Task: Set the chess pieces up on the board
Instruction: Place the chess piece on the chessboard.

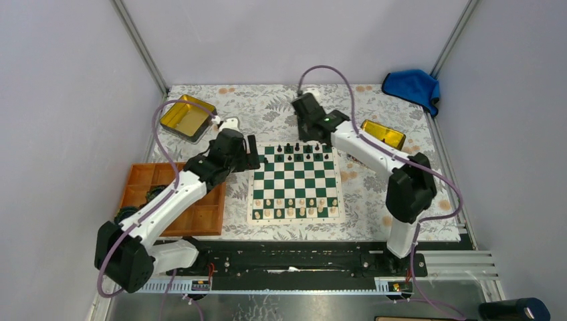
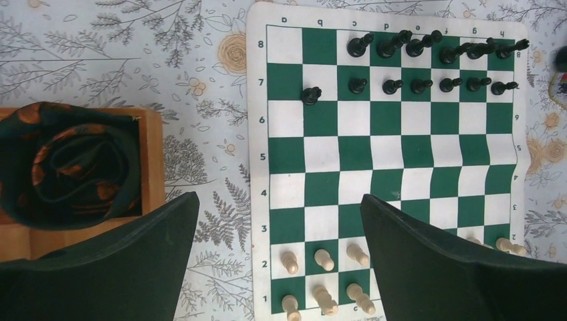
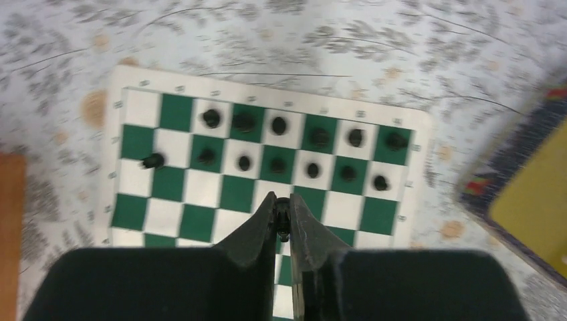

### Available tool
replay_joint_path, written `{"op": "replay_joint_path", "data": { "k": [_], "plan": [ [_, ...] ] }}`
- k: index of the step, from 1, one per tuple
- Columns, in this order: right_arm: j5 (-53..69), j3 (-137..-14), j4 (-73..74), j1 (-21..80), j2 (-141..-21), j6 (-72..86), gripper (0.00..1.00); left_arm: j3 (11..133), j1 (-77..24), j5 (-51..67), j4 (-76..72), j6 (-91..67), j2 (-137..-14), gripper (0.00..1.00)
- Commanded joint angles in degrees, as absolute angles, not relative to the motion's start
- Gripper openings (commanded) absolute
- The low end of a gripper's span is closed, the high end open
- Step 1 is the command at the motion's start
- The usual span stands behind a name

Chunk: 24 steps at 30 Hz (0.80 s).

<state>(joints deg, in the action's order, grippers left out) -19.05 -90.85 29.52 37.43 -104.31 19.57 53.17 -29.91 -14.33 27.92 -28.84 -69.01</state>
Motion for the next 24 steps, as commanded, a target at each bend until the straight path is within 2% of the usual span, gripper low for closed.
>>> {"op": "replay_joint_path", "data": {
  "k": [1, 15, 24],
  "plan": [
    [-20.0, -97.0, 29.3, 43.4, -109.1, 19.4, 0.0, 52.2, -30.1, -17.3, 30.9, -29.3, -64.6, 0.99],
    [-16.6, -121.5, 32.4, 48.1, -127.6, 14.8, 0.0, 49.8, -30.1, -19.5, 34.7, -30.3, -57.7, 0.99],
    [-16.5, -120.8, 27.6, 48.4, -132.0, 11.4, 0.0, 49.2, -30.1, -19.8, 34.5, -30.5, -58.0, 0.99]
  ]
}}
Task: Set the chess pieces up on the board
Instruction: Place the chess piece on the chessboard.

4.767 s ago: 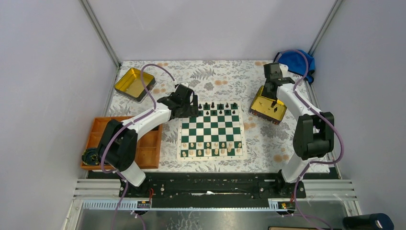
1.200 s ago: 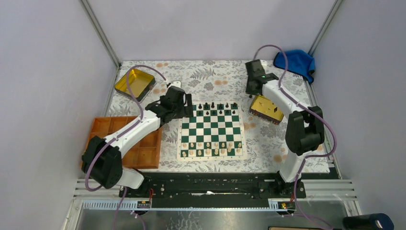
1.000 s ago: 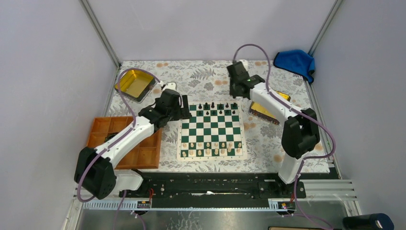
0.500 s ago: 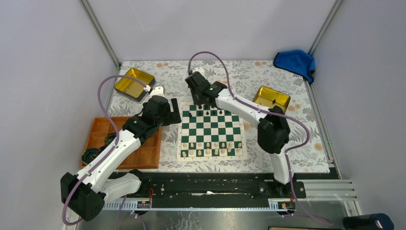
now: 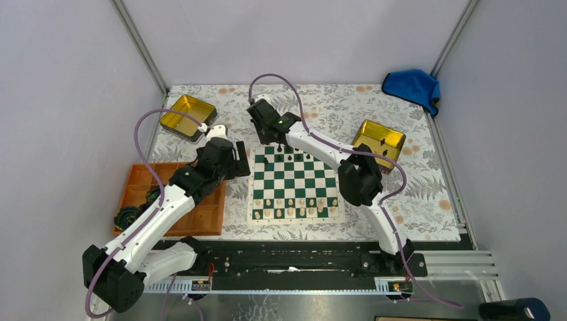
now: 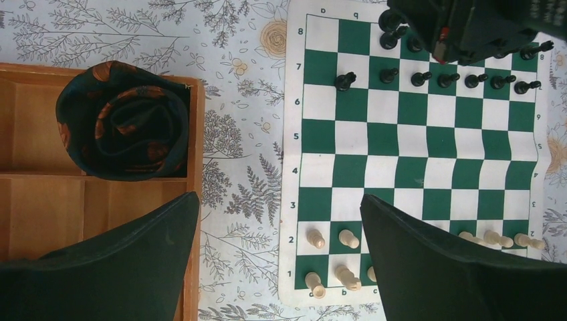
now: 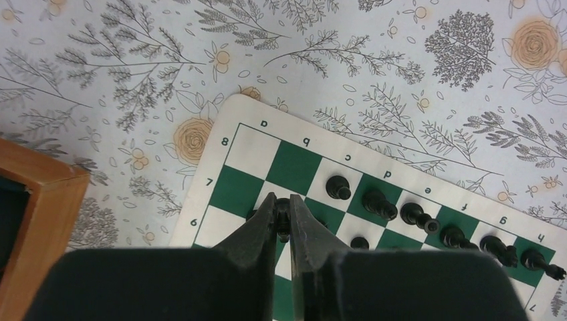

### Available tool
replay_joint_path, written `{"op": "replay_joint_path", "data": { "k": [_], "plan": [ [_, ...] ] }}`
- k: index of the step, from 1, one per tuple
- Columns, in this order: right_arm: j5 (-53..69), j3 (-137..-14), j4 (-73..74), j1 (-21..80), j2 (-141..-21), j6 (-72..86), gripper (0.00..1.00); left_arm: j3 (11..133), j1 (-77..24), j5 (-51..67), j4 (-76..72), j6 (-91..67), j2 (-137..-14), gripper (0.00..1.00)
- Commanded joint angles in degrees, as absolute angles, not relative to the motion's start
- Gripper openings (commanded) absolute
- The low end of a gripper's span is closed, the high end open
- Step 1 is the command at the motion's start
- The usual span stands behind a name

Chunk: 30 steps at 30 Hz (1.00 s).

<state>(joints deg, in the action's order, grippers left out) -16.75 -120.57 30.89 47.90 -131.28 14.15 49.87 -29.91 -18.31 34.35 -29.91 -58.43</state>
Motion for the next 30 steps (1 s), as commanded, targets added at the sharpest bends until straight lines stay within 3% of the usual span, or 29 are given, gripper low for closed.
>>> {"op": "replay_joint_path", "data": {
  "k": [1, 30],
  "plan": [
    [-16.9, -120.2, 26.9, 48.4, -132.0, 11.0, 0.0, 49.1, -30.1, -19.8, 34.5, -30.4, -57.9, 0.99],
    [-20.1, -119.9, 21.8, 48.7, -138.4, 6.0, 0.0, 48.2, -29.8, -19.3, 33.9, -29.5, -59.6, 0.99]
  ]
}}
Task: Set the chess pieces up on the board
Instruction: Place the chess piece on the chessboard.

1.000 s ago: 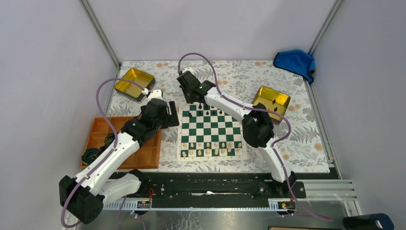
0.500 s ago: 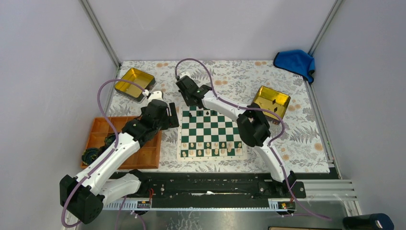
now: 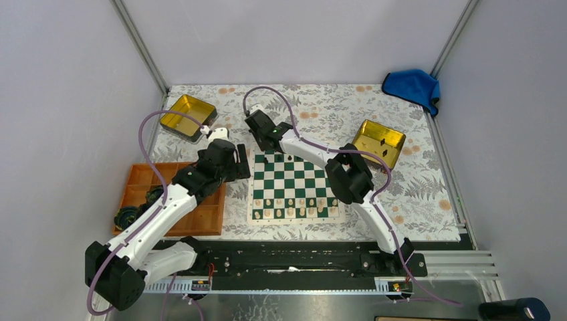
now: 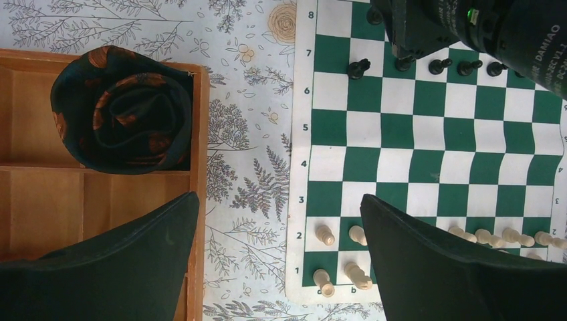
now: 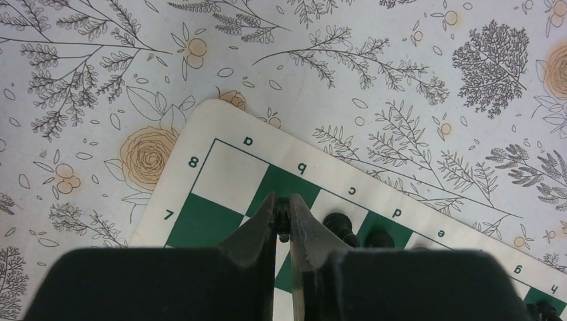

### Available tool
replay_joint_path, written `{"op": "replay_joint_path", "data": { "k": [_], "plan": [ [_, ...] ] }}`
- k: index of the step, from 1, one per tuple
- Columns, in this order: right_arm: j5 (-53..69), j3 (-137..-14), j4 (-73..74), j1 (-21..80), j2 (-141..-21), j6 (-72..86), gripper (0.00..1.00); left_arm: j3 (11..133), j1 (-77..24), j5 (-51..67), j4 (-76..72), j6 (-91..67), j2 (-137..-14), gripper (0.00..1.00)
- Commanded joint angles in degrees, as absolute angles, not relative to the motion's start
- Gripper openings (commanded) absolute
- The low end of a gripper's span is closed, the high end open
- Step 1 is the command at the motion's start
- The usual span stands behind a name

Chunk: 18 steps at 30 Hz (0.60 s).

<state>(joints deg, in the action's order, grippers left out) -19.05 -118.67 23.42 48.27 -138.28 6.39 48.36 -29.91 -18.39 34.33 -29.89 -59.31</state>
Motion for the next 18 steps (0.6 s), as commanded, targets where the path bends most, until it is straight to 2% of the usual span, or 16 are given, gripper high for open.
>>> {"op": "replay_joint_path", "data": {
  "k": [1, 18],
  "plan": [
    [-20.0, -119.9, 21.8, 48.7, -138.5, 6.1, 0.0, 48.2, -29.8, -19.3, 33.9, -29.4, -59.6, 0.99],
    [-18.1, -118.8, 21.2, 47.6, -139.5, 7.2, 0.0, 48.7, -29.5, -19.2, 33.9, -29.2, -61.4, 0.99]
  ]
}}
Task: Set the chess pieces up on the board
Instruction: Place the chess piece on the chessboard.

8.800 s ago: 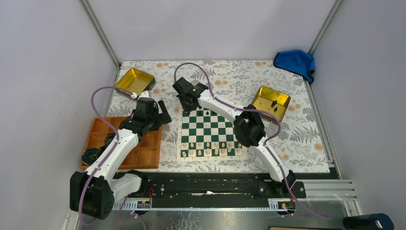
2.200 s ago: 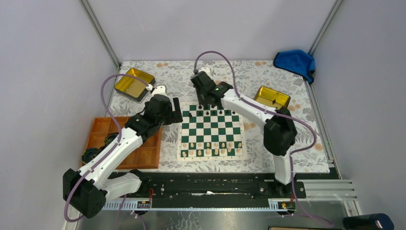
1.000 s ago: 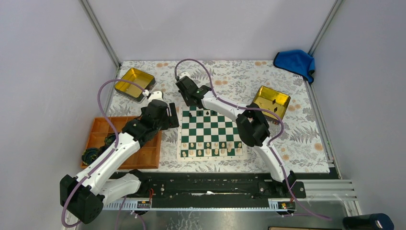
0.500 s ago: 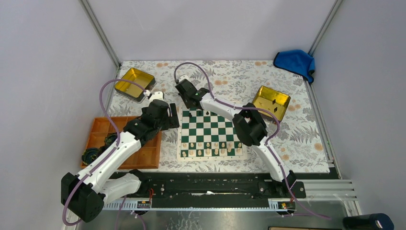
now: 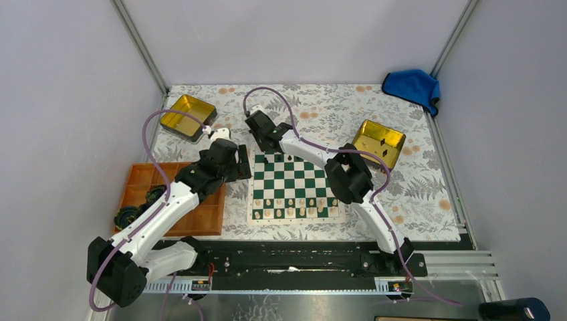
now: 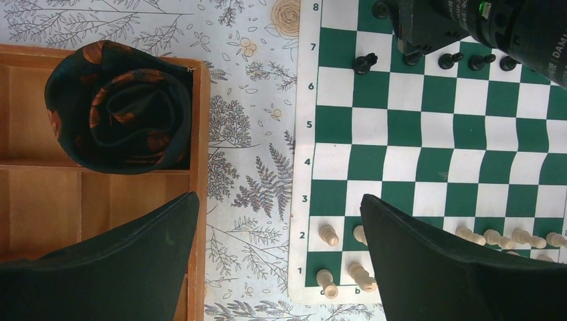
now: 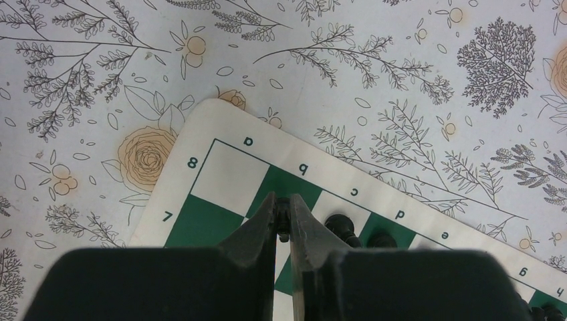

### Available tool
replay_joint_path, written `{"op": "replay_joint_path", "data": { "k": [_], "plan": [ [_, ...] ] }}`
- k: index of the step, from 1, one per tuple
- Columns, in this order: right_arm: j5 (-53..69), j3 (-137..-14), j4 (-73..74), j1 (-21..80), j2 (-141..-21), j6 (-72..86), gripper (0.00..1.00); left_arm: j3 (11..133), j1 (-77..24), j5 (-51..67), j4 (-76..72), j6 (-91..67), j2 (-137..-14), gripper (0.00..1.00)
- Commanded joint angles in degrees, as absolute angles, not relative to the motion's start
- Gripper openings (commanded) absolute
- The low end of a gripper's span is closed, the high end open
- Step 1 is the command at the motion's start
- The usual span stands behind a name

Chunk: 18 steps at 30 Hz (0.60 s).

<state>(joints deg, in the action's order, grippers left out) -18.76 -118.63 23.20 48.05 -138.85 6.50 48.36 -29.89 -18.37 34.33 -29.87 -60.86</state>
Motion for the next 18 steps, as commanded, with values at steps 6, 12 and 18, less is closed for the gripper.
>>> {"op": "replay_joint_path", "data": {
  "k": [6, 12, 18],
  "plan": [
    [-17.8, -119.2, 21.3, 47.4, -140.1, 7.4, 0.05, 48.8, -29.5, -19.2, 33.8, -29.0, -61.9, 0.99],
    [-17.4, -119.2, 21.2, 46.9, -140.5, 7.6, 0.08, 48.7, -29.4, -19.2, 33.6, -28.8, -62.0, 0.99],
    [-16.7, -119.5, 21.1, 46.8, -140.6, 7.3, 0.14, 48.9, -29.2, -19.1, 33.6, -28.5, -62.4, 0.99]
  ]
}}
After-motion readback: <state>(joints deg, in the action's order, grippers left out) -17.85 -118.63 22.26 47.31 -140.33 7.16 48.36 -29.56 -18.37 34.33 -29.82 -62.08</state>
